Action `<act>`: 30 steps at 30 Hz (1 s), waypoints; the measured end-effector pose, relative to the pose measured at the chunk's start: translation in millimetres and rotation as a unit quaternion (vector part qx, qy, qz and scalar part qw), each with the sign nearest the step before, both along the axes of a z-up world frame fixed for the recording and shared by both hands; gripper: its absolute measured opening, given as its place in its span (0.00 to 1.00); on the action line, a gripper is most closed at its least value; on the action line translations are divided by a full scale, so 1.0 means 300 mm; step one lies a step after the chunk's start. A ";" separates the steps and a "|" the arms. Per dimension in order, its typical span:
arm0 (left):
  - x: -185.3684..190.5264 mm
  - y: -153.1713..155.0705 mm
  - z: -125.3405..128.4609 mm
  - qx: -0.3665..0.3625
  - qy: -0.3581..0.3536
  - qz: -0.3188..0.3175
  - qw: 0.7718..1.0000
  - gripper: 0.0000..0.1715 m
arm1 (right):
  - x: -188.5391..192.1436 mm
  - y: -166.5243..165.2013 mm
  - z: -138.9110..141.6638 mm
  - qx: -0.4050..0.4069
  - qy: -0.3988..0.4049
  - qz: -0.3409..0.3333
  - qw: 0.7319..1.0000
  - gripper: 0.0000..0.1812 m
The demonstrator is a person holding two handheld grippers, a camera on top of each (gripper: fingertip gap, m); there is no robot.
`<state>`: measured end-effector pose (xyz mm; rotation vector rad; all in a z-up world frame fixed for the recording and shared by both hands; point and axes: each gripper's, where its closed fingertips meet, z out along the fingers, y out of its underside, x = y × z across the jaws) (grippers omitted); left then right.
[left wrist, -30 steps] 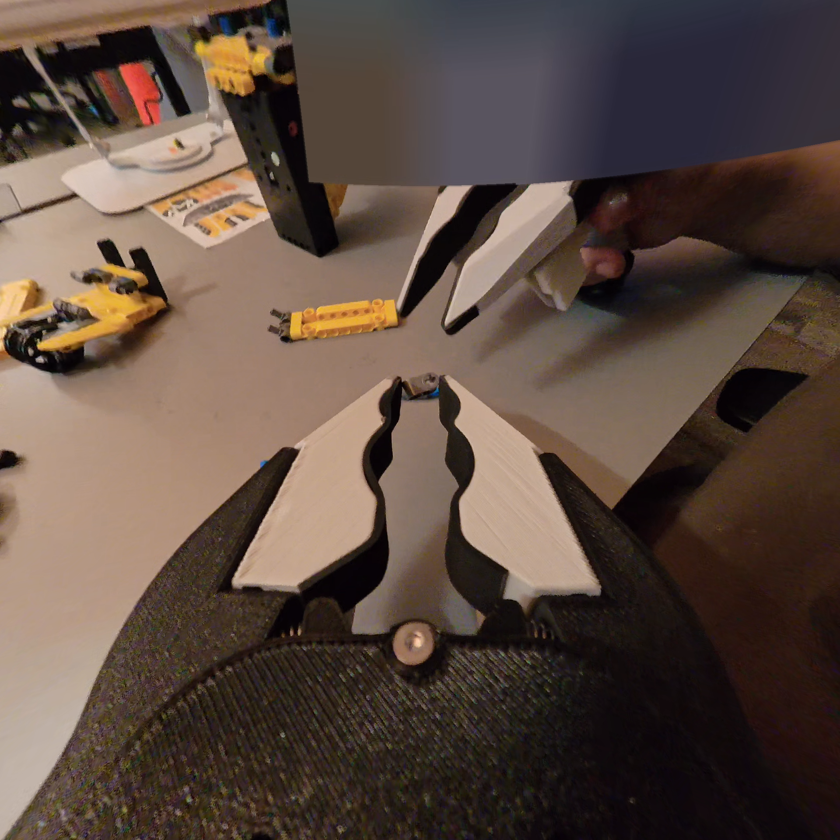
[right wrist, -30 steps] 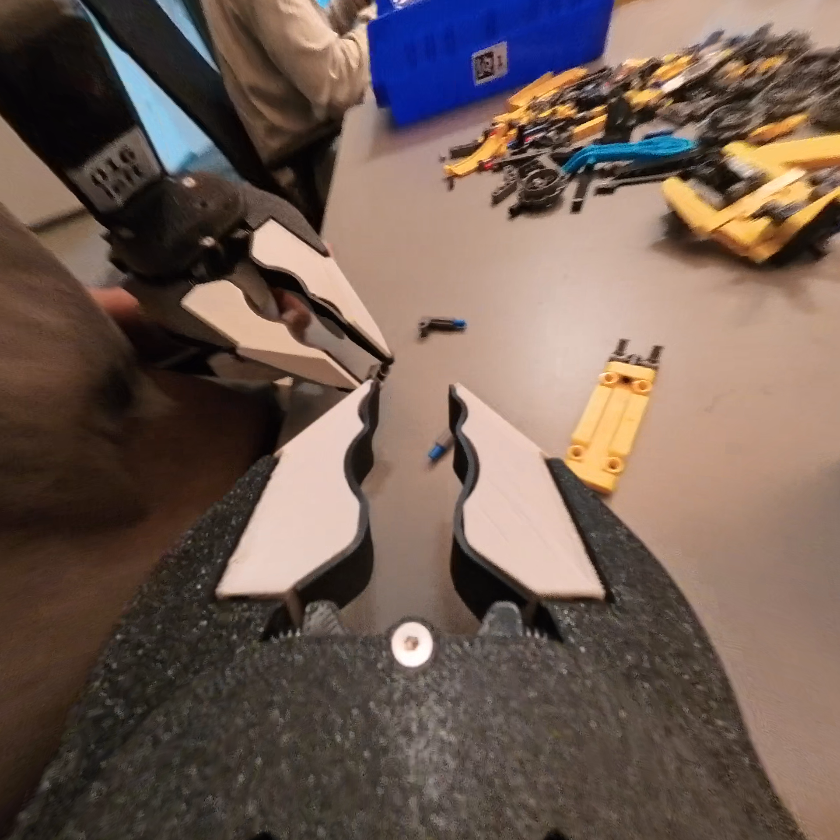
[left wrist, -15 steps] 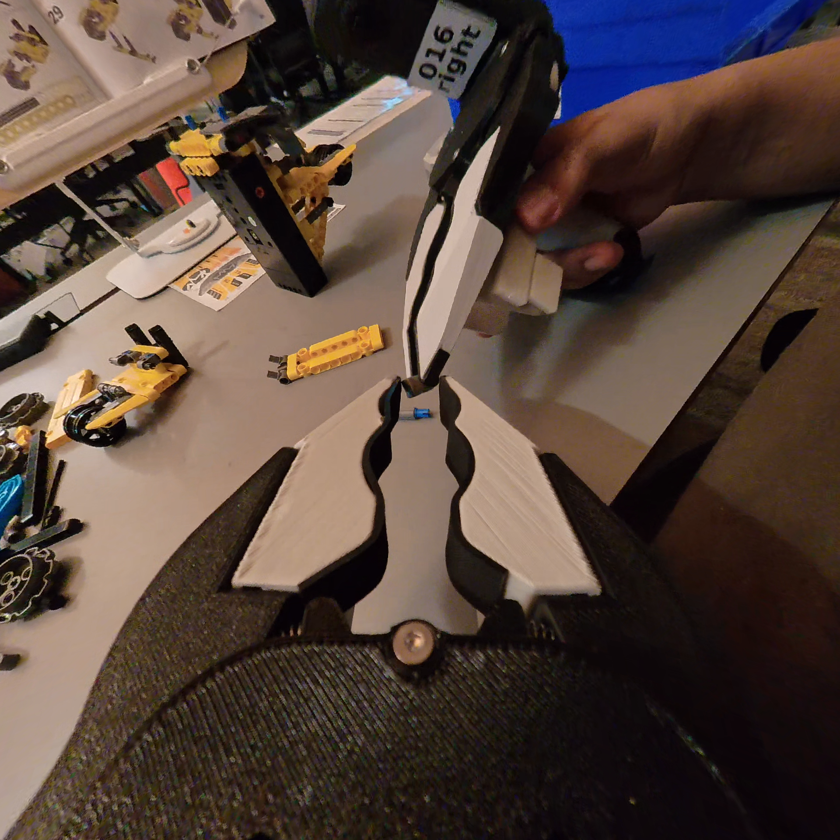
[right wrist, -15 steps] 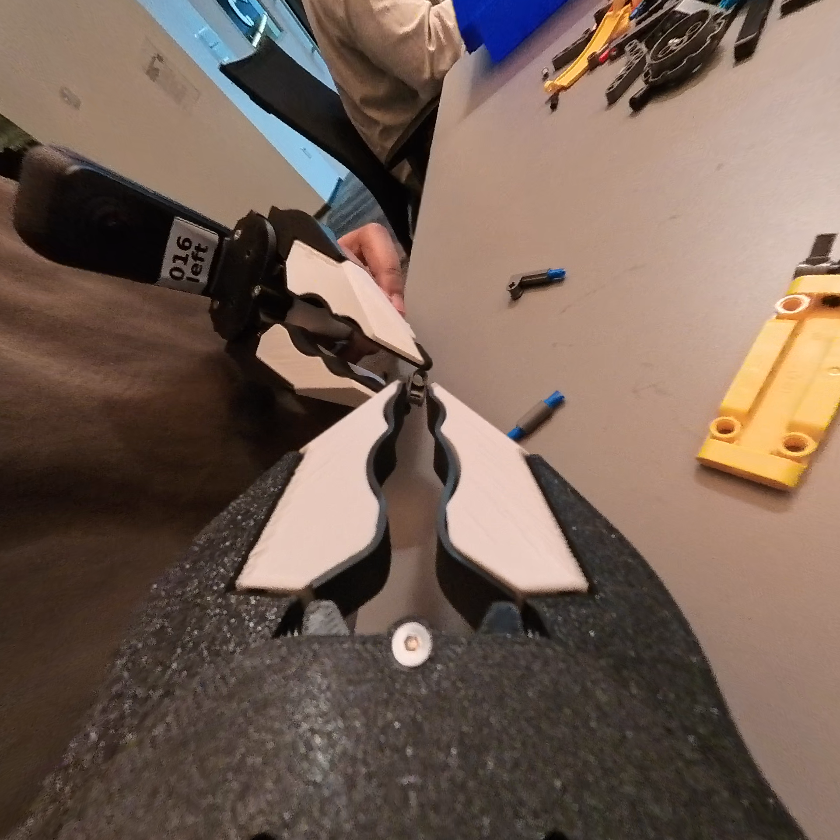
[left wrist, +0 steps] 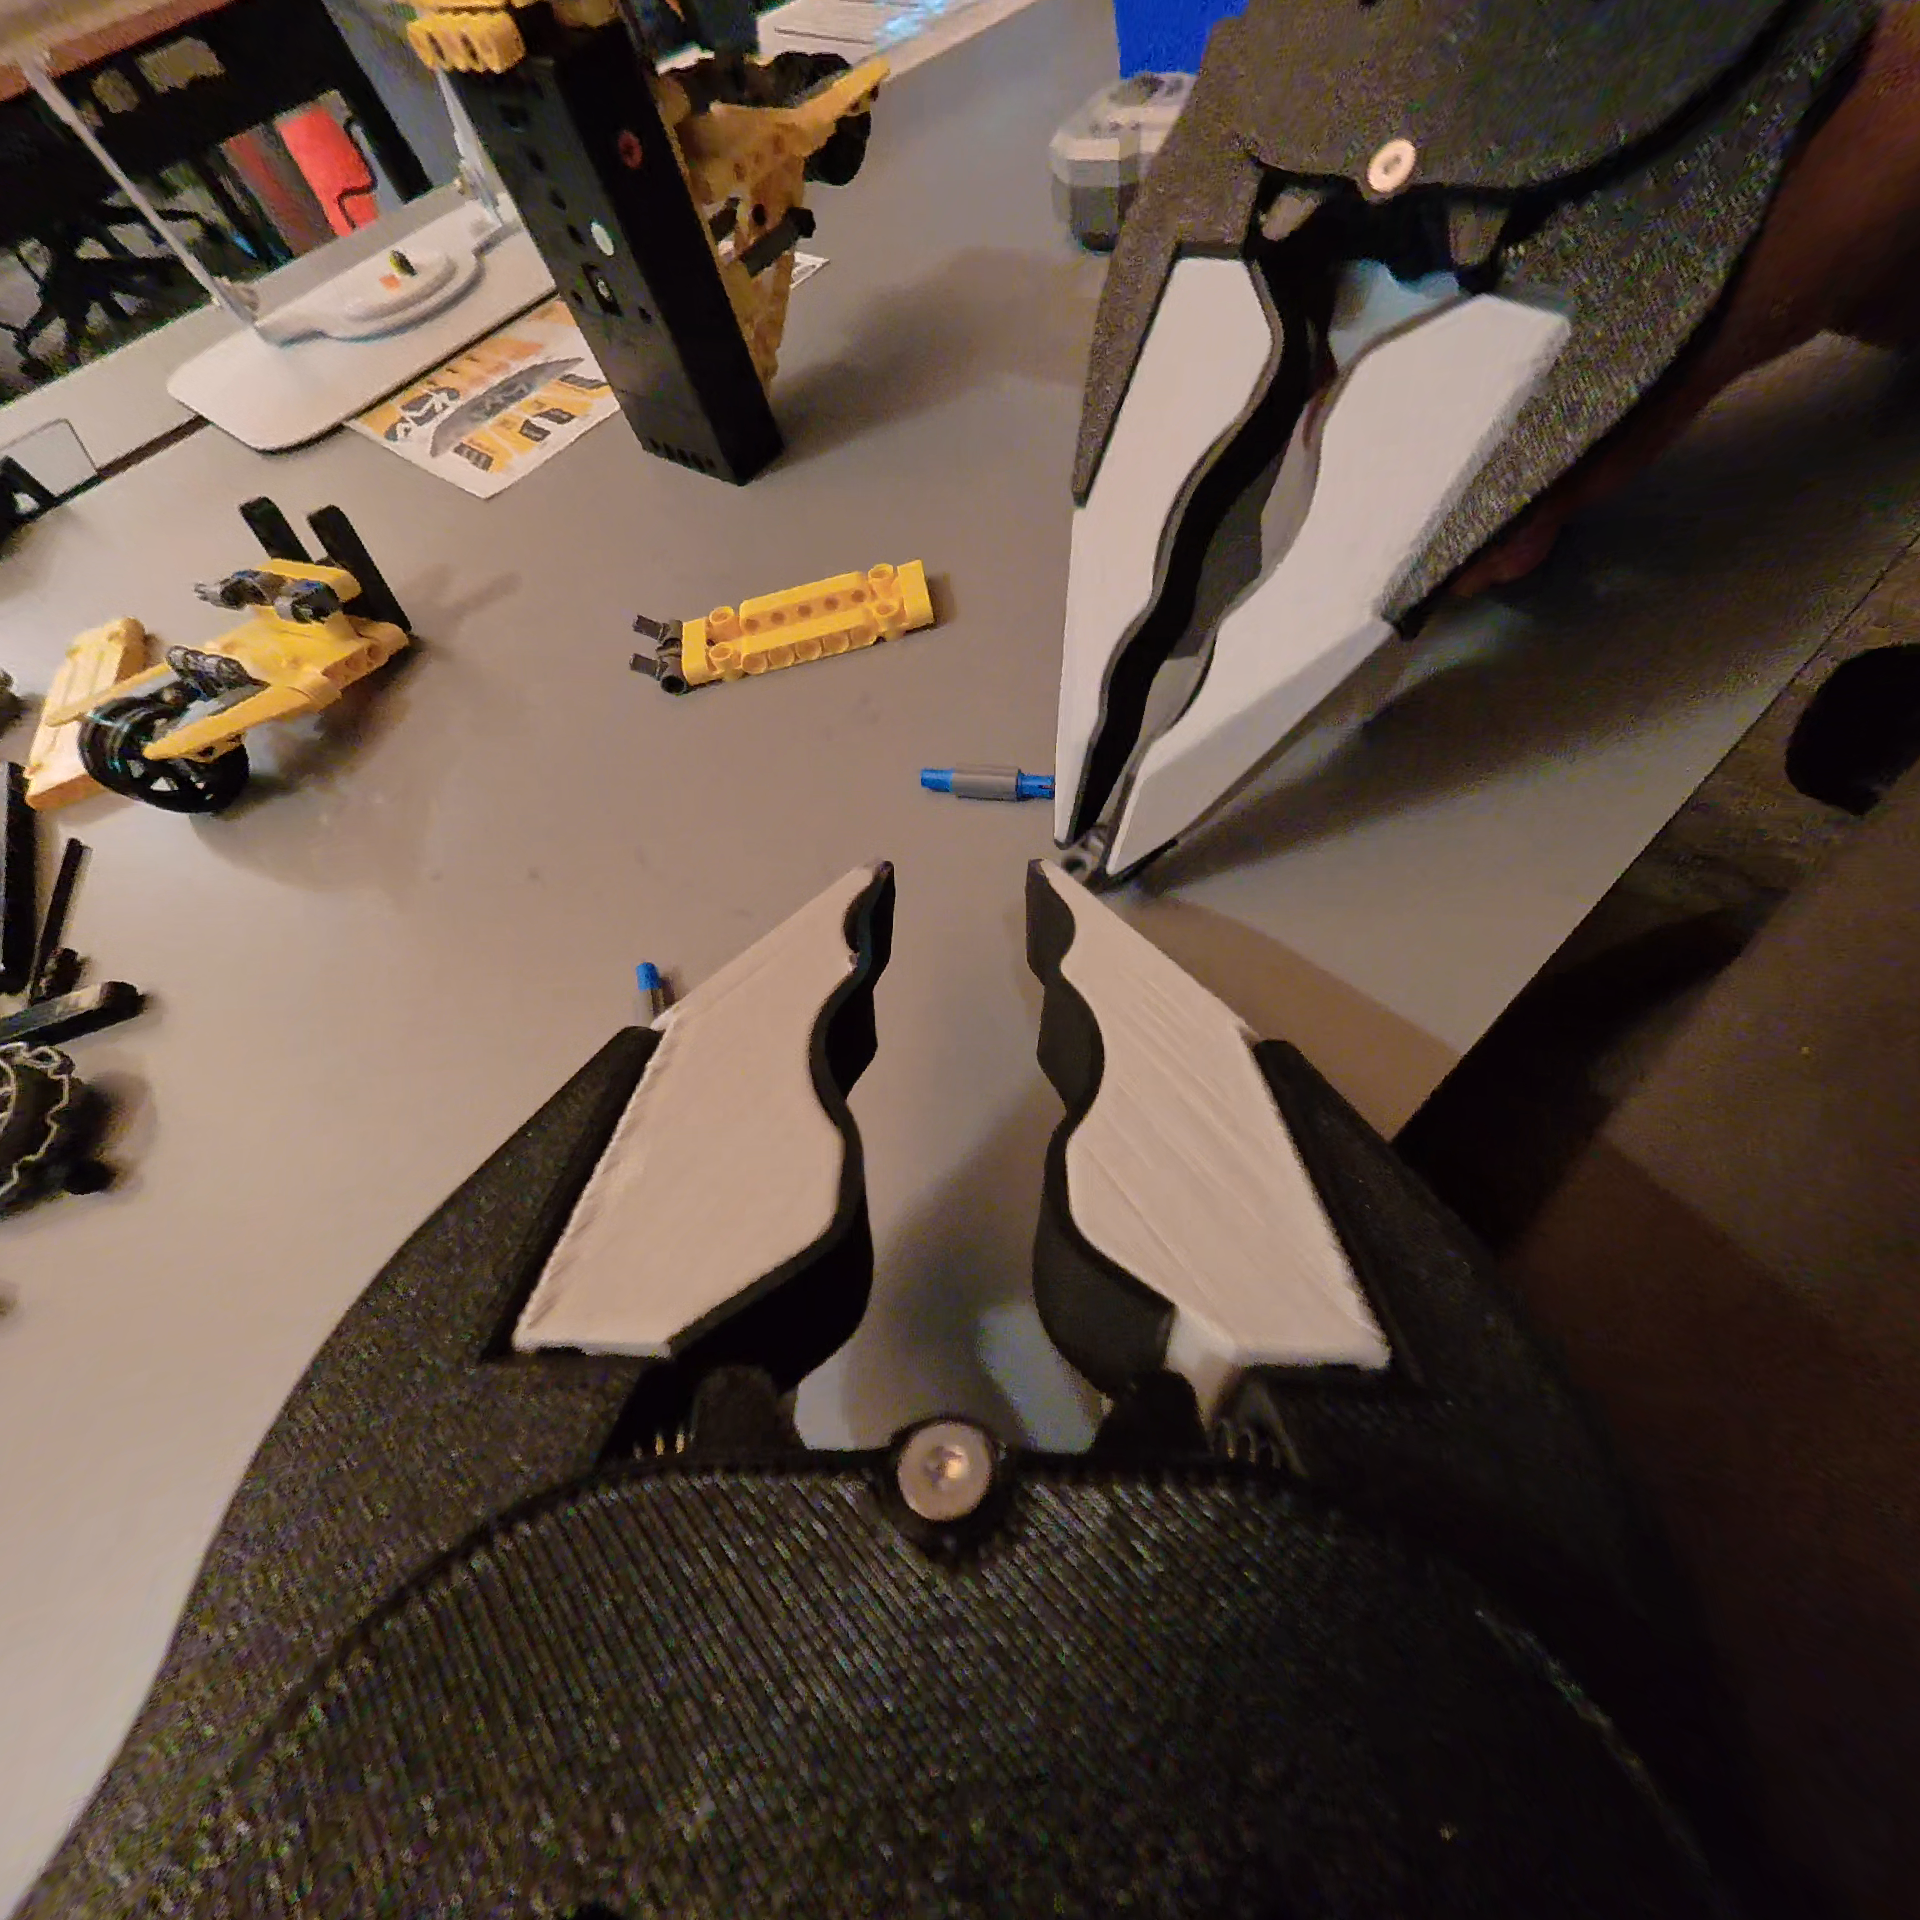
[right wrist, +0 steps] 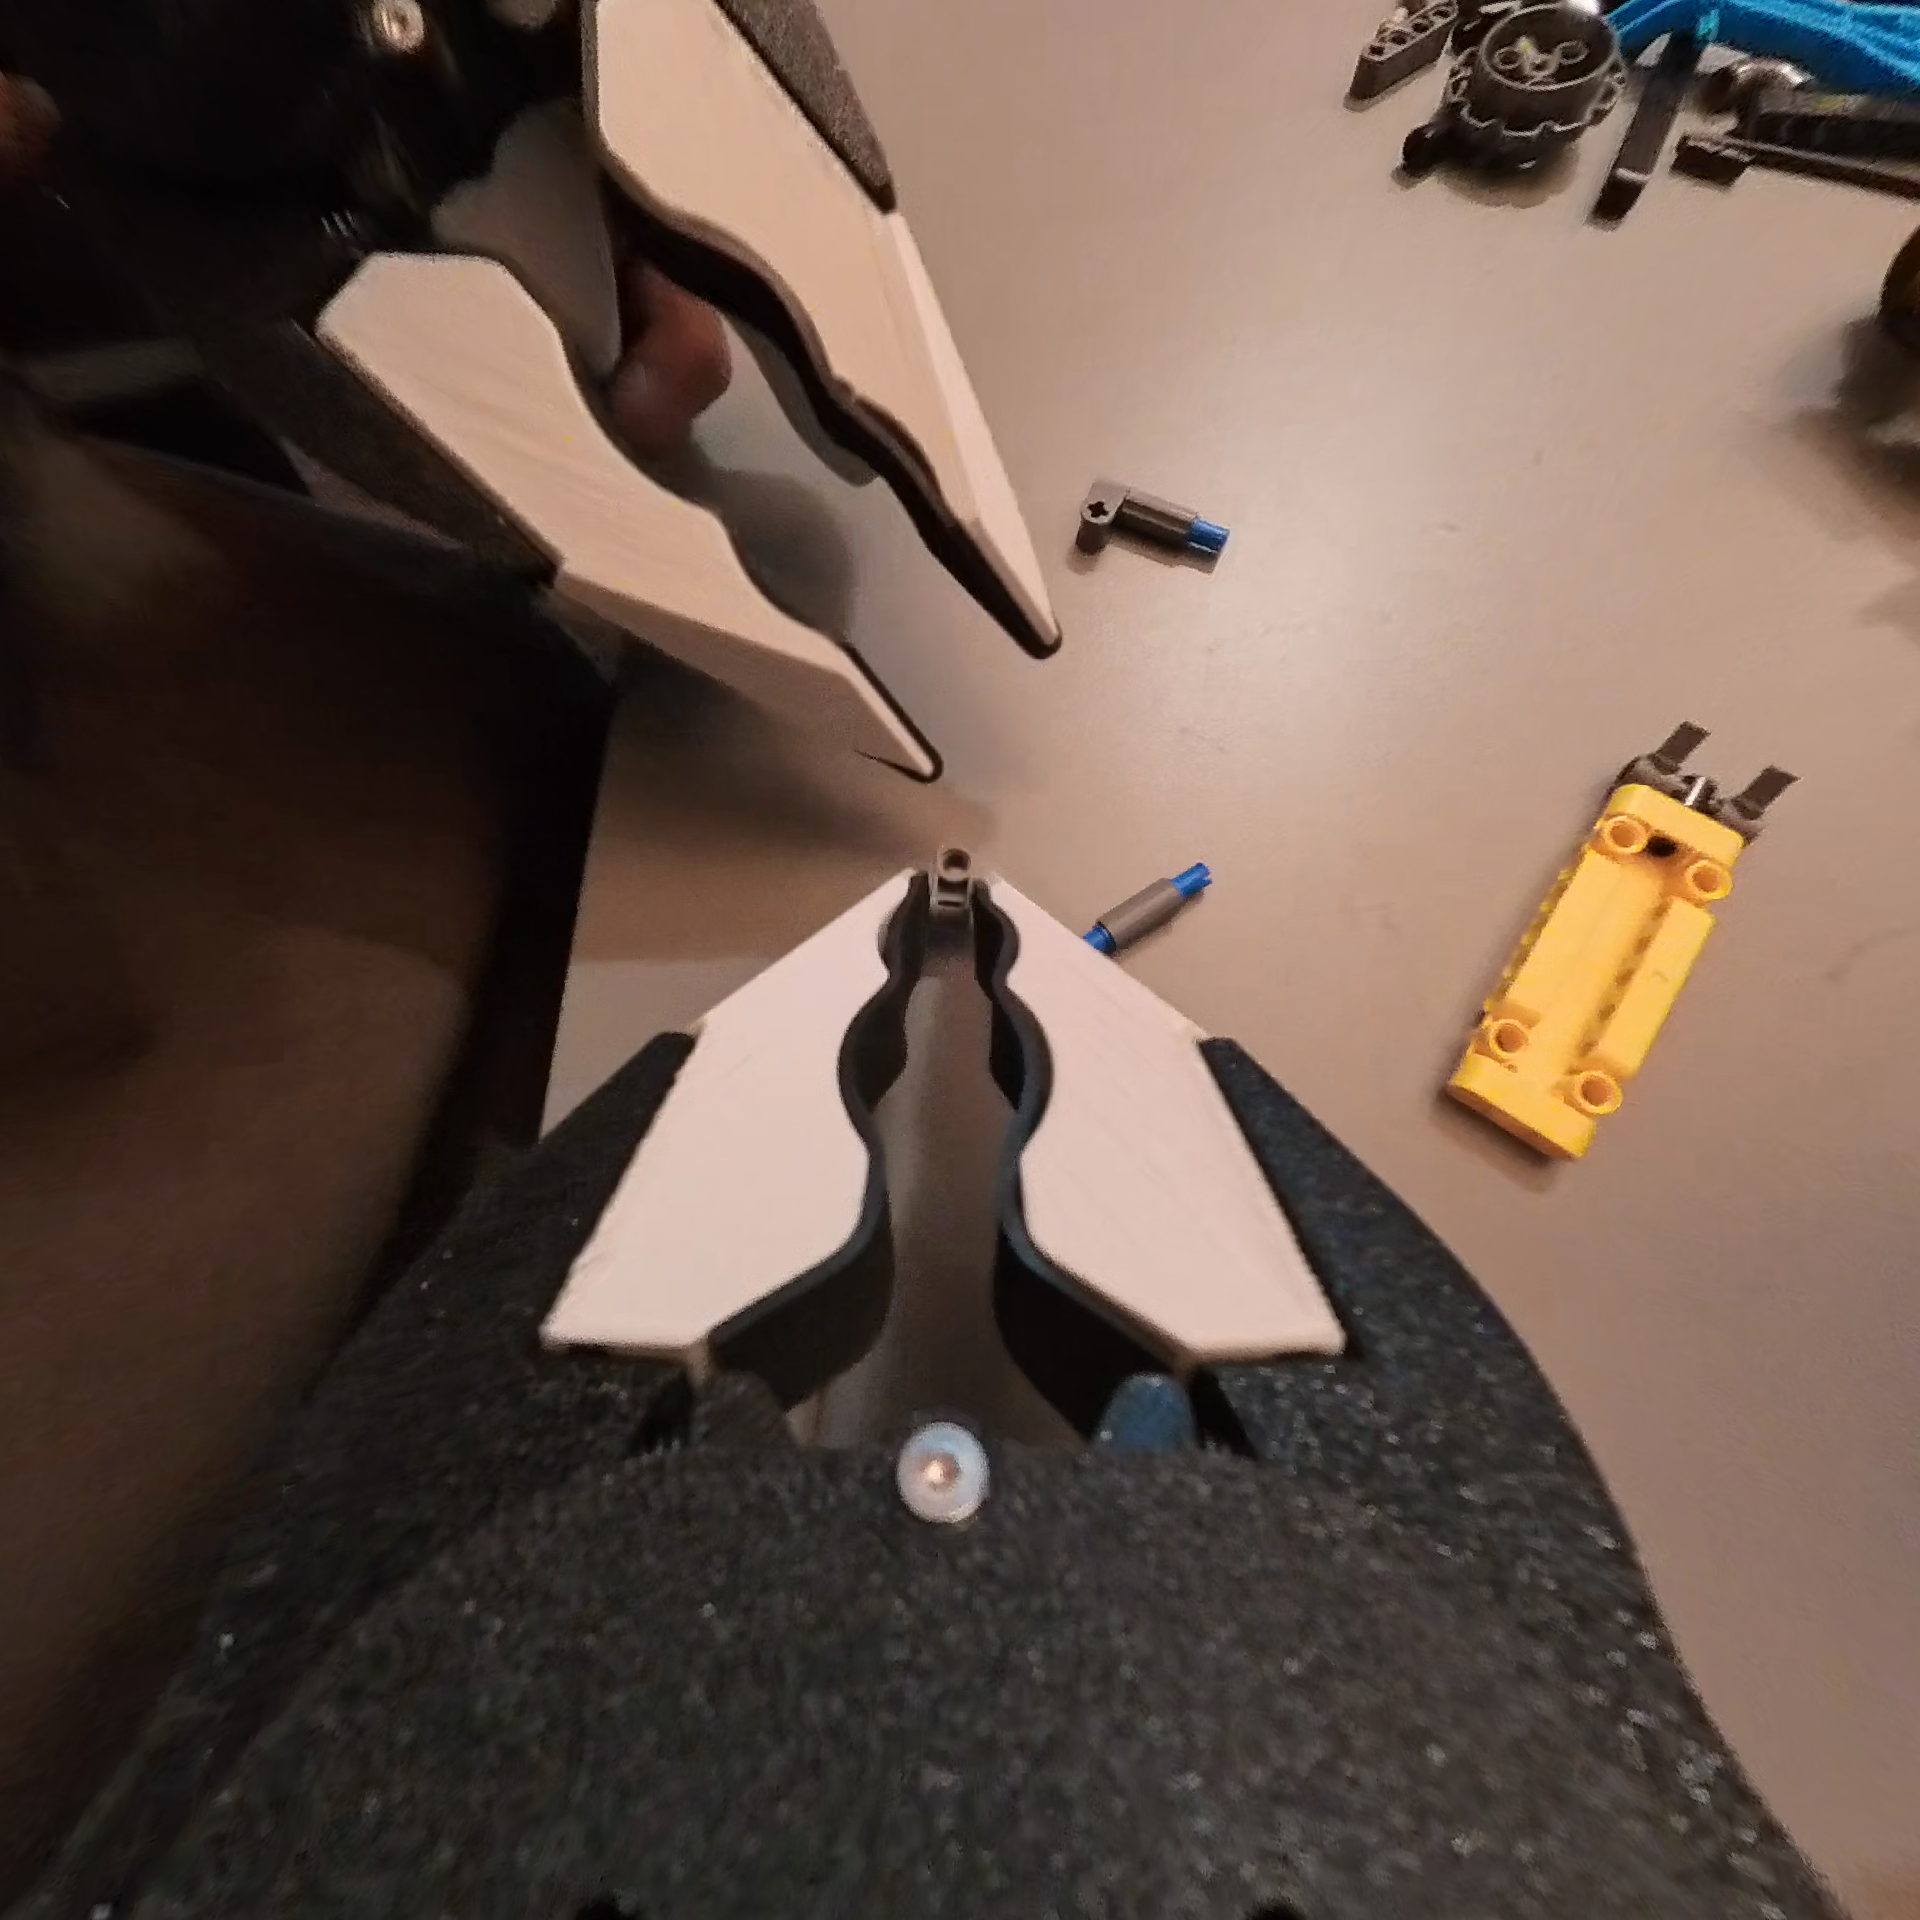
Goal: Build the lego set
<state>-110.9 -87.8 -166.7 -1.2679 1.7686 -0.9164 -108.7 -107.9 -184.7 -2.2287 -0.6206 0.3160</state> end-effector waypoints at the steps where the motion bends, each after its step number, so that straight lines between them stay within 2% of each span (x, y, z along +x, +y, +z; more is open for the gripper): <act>1: 0.002 0.004 -0.001 -0.005 0.003 0.003 1.000 0.13 | 0.003 0.001 -0.005 0.001 -0.010 -0.001 1.000 0.05; 4: 0.004 0.011 0.000 -0.023 0.006 0.007 1.000 0.13 | 0.004 0.001 -0.008 0.001 -0.016 0.001 1.000 0.10; 8: 0.006 0.021 0.003 -0.045 0.007 0.015 0.999 0.13 | 0.016 0.003 0.028 0.015 0.025 -0.005 1.000 0.11; 13: 0.008 0.024 0.001 -0.062 0.013 0.014 0.998 0.13 | 0.089 0.024 0.065 0.015 0.098 -0.054 0.994 0.12; 15: 0.009 0.025 0.001 -0.068 0.015 0.014 0.997 0.14 | 0.105 0.032 0.063 0.012 0.103 -0.069 0.992 0.13; 19: 0.010 0.028 0.003 -0.077 0.014 0.015 0.997 0.14 | 0.104 0.041 0.036 0.015 0.045 -0.073 0.996 0.18; 22: 0.010 0.028 0.003 -0.080 0.015 0.014 0.997 0.14 | 0.101 0.046 0.014 0.018 -0.006 -0.073 0.997 0.17; 30: 0.012 0.024 0.002 -0.088 0.017 0.012 0.996 0.15 | 0.130 0.046 -0.019 0.005 -0.050 -0.086 0.995 0.04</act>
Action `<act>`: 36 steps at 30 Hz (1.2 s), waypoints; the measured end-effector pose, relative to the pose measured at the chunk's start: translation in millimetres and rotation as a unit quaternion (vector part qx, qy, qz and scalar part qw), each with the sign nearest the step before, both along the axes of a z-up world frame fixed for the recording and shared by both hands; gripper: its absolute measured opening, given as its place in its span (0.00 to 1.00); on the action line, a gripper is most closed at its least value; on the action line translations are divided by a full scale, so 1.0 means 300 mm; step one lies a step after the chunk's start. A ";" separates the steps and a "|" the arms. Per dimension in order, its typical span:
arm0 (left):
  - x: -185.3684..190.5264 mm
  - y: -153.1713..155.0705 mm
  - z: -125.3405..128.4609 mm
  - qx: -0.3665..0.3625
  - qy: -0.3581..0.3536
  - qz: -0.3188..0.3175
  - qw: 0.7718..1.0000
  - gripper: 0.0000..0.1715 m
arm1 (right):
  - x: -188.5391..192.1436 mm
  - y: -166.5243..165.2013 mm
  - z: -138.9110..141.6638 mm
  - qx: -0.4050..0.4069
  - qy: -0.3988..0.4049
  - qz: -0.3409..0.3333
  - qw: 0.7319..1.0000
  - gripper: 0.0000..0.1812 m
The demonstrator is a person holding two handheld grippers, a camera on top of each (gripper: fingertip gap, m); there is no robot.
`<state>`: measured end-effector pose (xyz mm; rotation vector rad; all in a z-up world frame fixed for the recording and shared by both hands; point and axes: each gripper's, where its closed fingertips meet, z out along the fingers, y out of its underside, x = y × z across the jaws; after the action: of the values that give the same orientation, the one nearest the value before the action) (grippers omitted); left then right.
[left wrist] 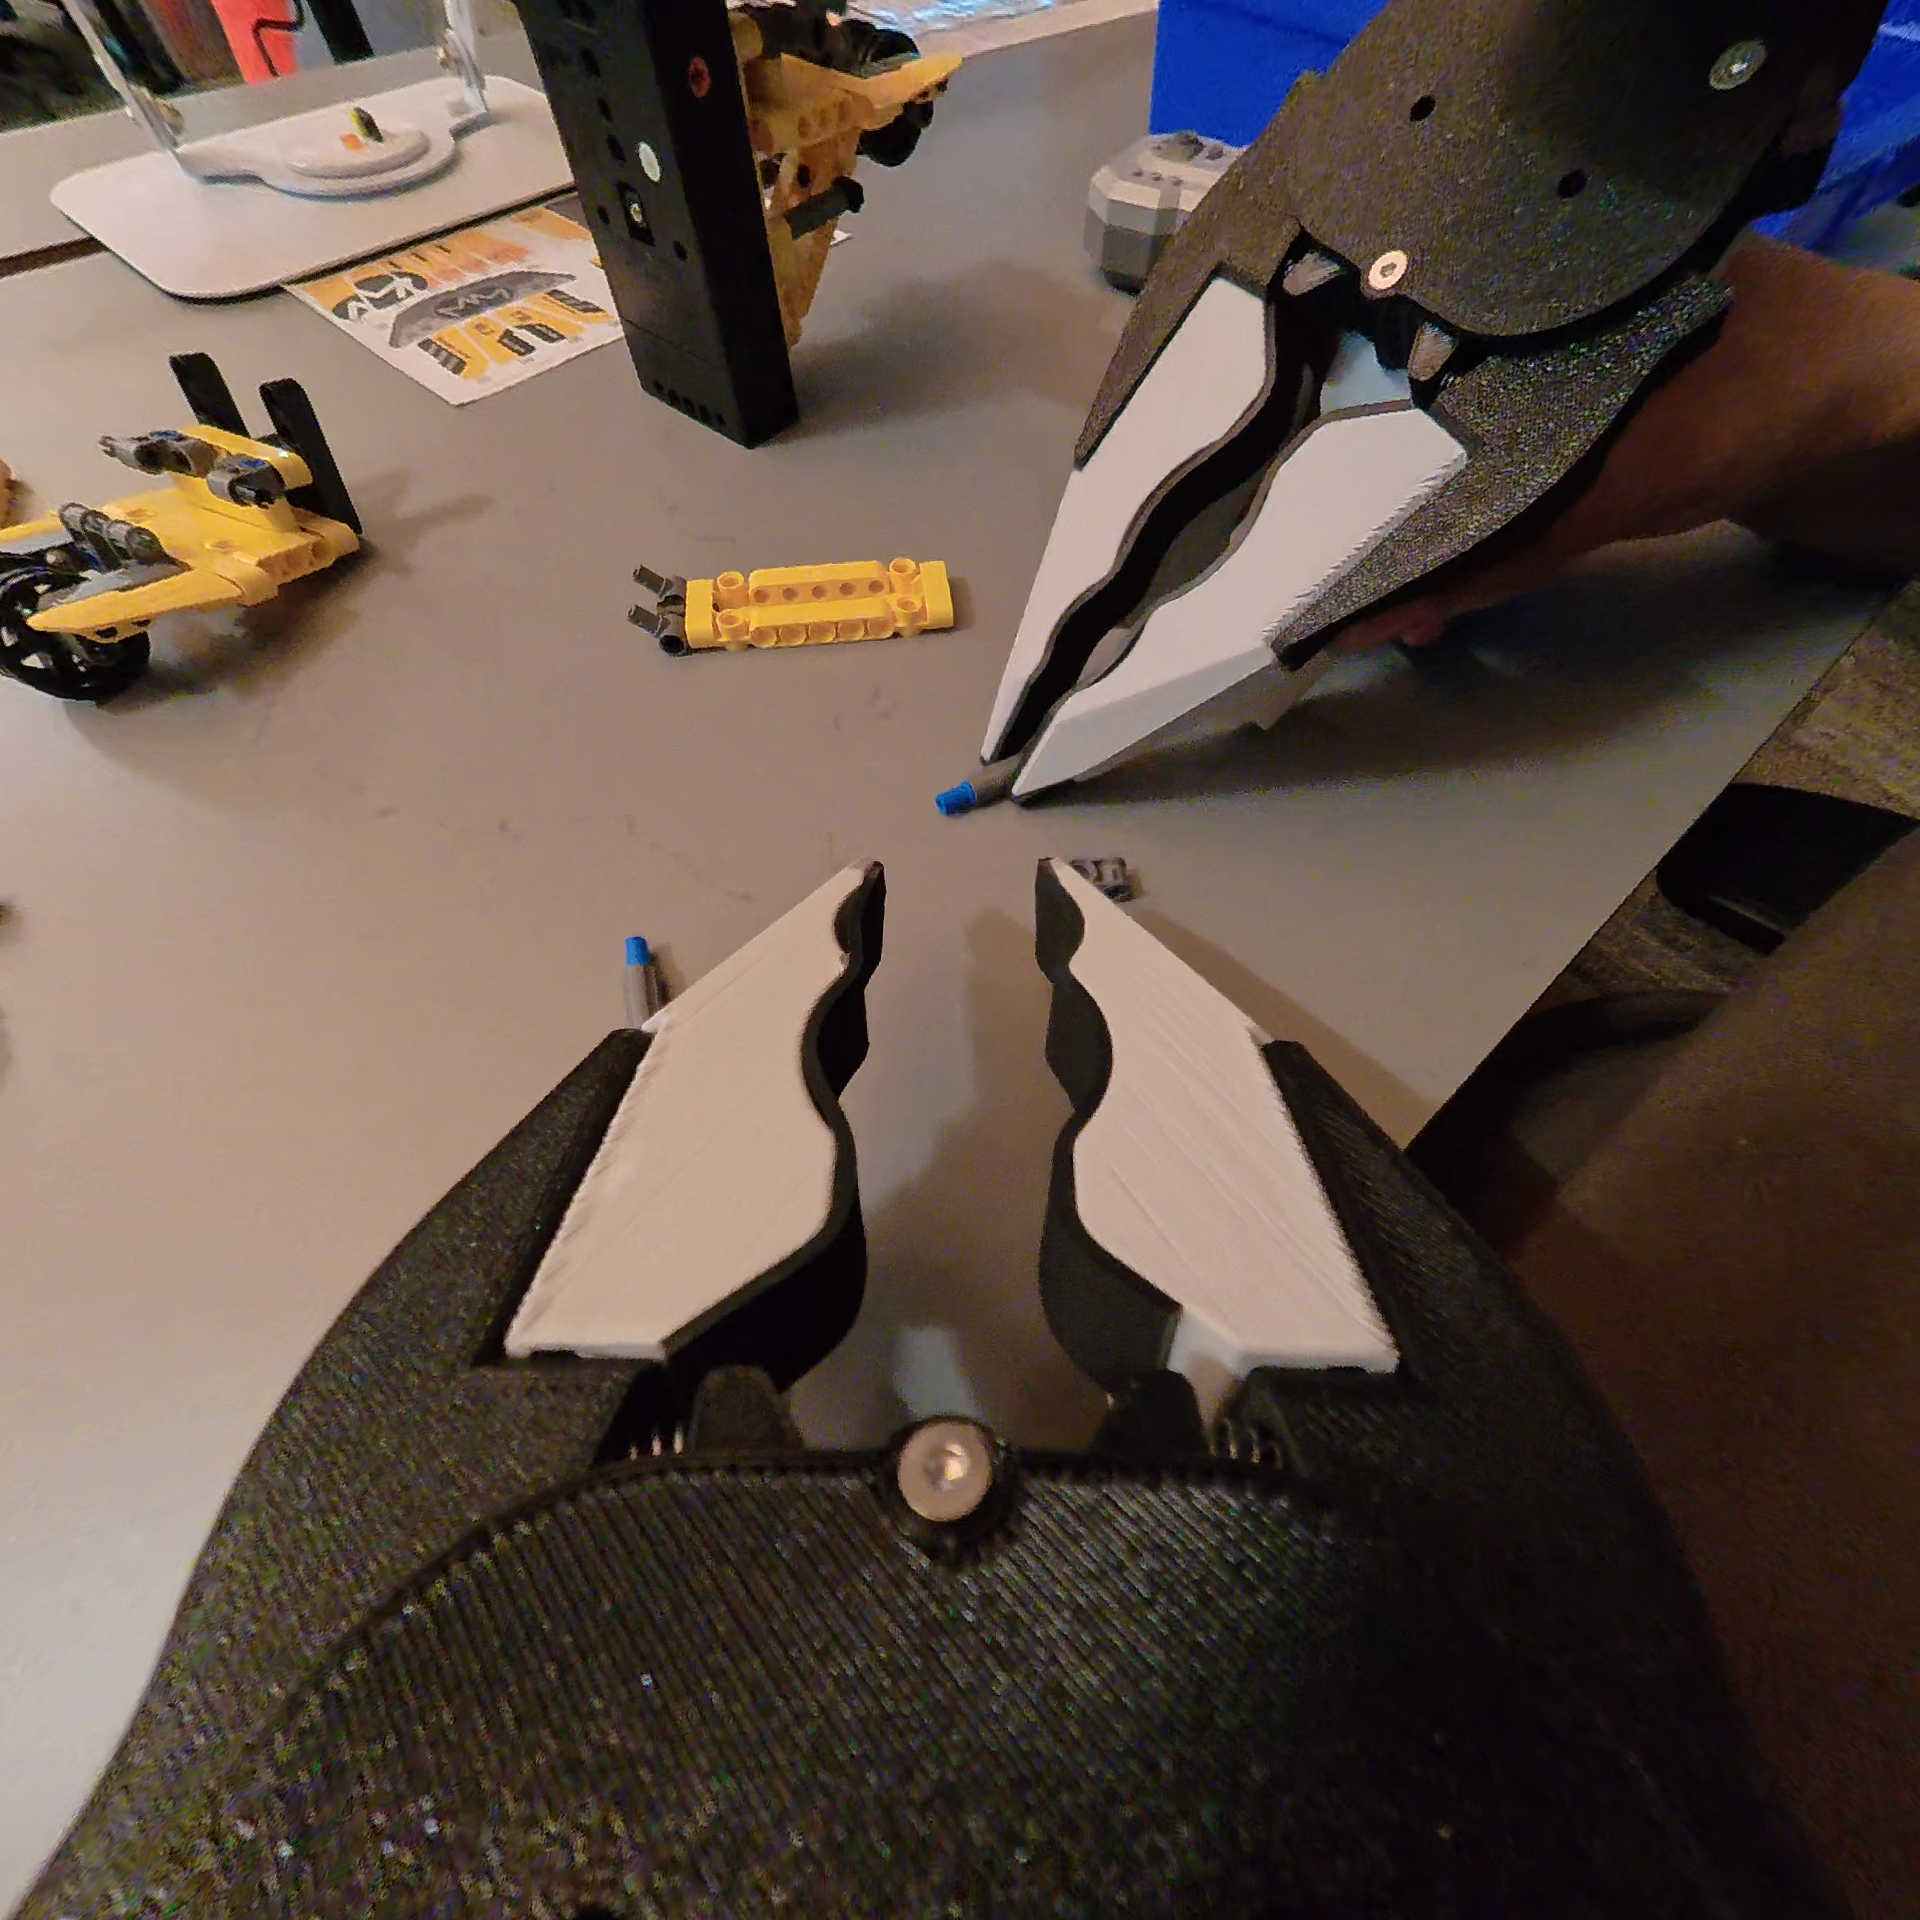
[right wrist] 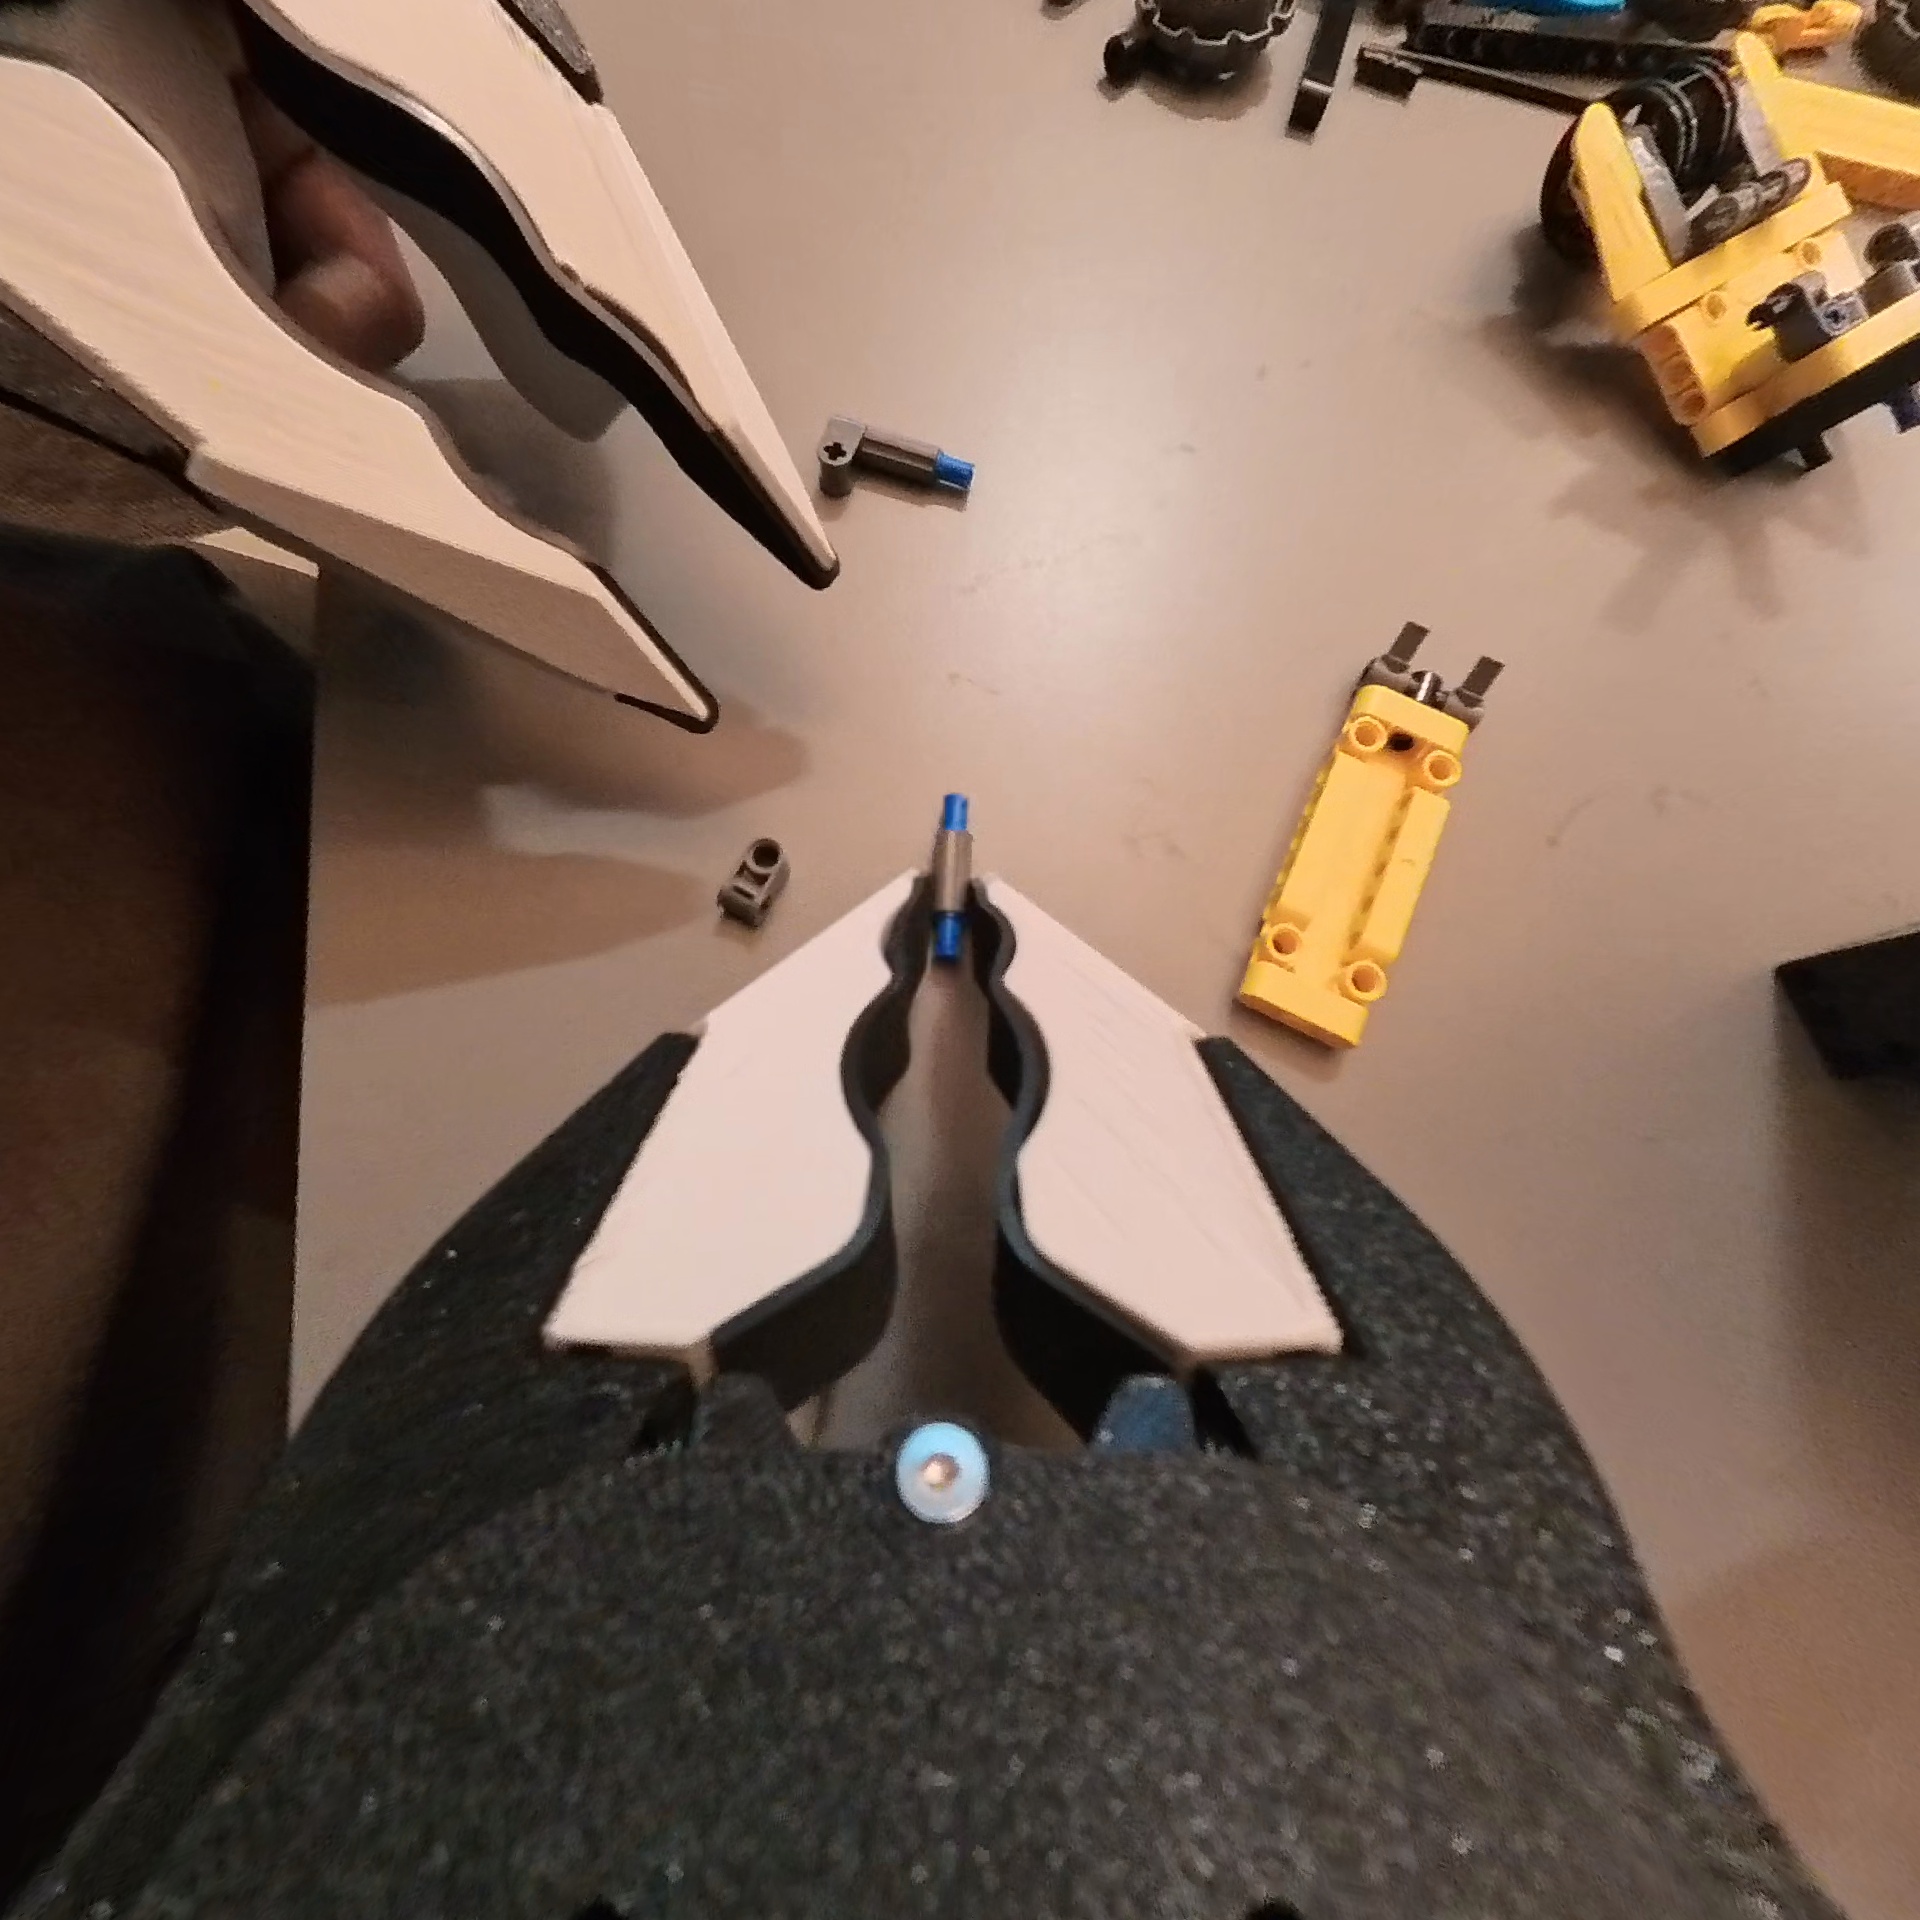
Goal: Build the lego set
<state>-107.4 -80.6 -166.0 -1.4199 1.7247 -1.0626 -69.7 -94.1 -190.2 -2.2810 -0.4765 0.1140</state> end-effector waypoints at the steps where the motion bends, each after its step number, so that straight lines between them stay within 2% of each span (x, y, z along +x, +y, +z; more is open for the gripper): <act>1: 0.001 -0.001 0.001 -0.003 0.000 0.000 1.000 0.15 | 0.002 -0.002 0.002 0.002 0.000 0.002 1.000 0.04; 4: 0.002 -0.006 0.013 -0.038 -0.003 -0.003 0.999 0.16 | -0.028 -0.009 0.041 0.031 0.024 0.038 0.998 0.03; 7: 0.001 -0.032 0.048 -0.170 -0.002 -0.019 0.985 0.18 | -0.069 -0.014 0.107 0.098 0.017 0.085 0.991 0.04; 8: -0.002 -0.049 0.067 -0.235 0.000 -0.034 0.971 0.18 | -0.076 -0.014 0.125 0.118 0.006 0.092 0.989 0.04; 10: -0.007 -0.068 0.110 -0.368 0.000 -0.057 0.928 0.20 | -0.101 -0.019 0.158 0.154 -0.009 0.113 0.981 0.04; 12: -0.005 -0.048 0.147 -0.456 -0.017 -0.052 0.889 0.16 | -0.116 -0.022 0.191 0.187 -0.019 0.121 0.975 0.03; 13: -0.007 -0.041 0.160 -0.478 -0.024 -0.053 0.876 0.14 | -0.119 -0.022 0.204 0.199 -0.022 0.122 0.972 0.03; 15: -0.012 -0.048 0.165 -0.485 -0.020 -0.061 0.872 0.13 | -0.118 -0.022 0.224 0.217 -0.025 0.119 0.969 0.03; 18: -0.013 -0.072 0.162 -0.460 -0.013 -0.068 0.885 0.11 | -0.117 -0.023 0.238 0.228 -0.021 0.119 0.966 0.04; 23: -0.003 -0.086 0.166 -0.464 -0.017 -0.070 0.883 0.02 | -0.122 -0.026 0.248 0.243 -0.037 0.125 0.961 0.04; 28: -0.002 -0.102 0.157 -0.477 -0.010 -0.077 0.875 0.02 | -0.134 -0.028 0.239 0.233 -0.035 0.129 0.963 0.04; 32: 0.002 -0.102 0.163 -0.471 -0.014 -0.075 0.879 0.00 | -0.131 -0.030 0.247 0.240 -0.034 0.129 0.962 0.04; 36: 0.004 -0.101 0.173 -0.486 -0.019 -0.078 0.870 0.02 | -0.133 -0.035 0.258 0.242 -0.021 0.131 0.961 0.04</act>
<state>-106.2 -110.9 -114.2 -1.7935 1.2925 -2.2248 -109.5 -104.7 -112.7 -1.7382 -0.7411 0.0704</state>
